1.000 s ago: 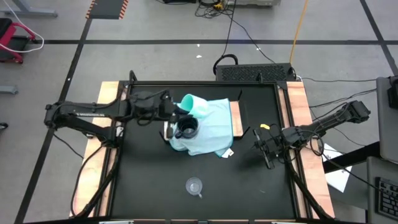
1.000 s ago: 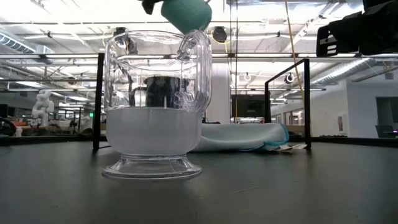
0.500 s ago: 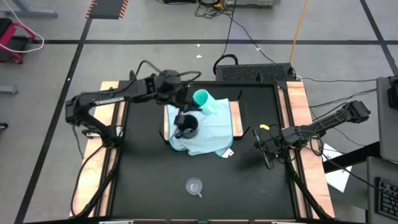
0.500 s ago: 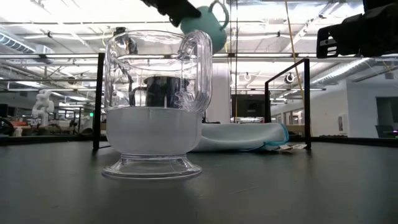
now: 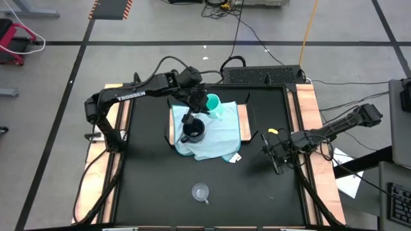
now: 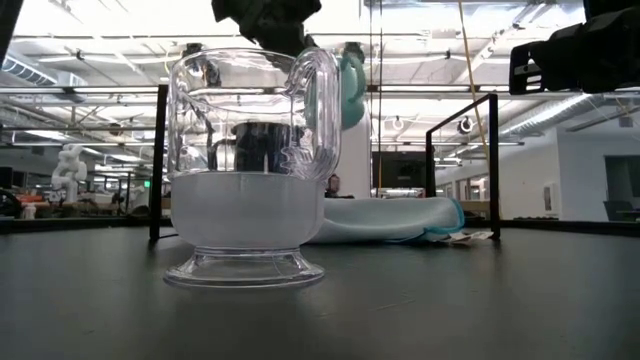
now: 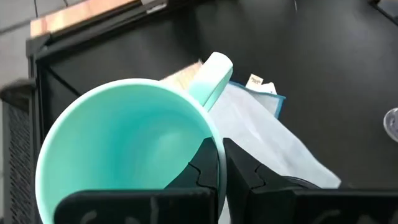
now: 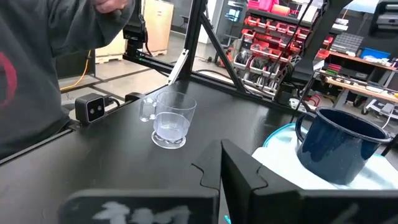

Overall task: Stack small to large cups/mugs on shelf
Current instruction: Put the light blue mug on the microfiber cloth on the shelf

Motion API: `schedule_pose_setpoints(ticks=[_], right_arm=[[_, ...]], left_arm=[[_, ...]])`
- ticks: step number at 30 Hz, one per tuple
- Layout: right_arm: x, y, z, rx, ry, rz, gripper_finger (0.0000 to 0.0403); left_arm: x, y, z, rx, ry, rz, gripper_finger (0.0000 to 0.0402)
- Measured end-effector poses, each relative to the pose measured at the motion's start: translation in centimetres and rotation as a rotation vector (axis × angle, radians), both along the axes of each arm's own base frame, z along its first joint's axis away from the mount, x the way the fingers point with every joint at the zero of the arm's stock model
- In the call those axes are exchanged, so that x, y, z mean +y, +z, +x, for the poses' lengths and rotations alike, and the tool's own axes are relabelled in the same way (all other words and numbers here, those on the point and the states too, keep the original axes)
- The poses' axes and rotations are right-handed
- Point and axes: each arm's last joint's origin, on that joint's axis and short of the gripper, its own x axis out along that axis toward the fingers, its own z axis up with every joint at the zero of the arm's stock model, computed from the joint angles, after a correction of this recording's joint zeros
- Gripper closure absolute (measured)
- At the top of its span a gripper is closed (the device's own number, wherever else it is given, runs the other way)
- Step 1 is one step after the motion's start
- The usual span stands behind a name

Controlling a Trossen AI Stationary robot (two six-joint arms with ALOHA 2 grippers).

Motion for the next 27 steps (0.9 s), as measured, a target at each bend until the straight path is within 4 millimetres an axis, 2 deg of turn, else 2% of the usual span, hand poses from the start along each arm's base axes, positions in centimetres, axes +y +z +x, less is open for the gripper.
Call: schedule_pose_setpoints(ticks=[9,27], right_arm=[[0.0,0.0,0.0,-0.004,-0.001,-0.007,0.0403],[0.0,-0.1,0.0,0.005,-0.004,-0.01,0.0403]], left_arm=[[1.0,-1.0,2.0,0.028,-0.067,0.048,0.0396],[1.7,-5.9,4.1,0.242,-0.175,0.028,0.0396]])
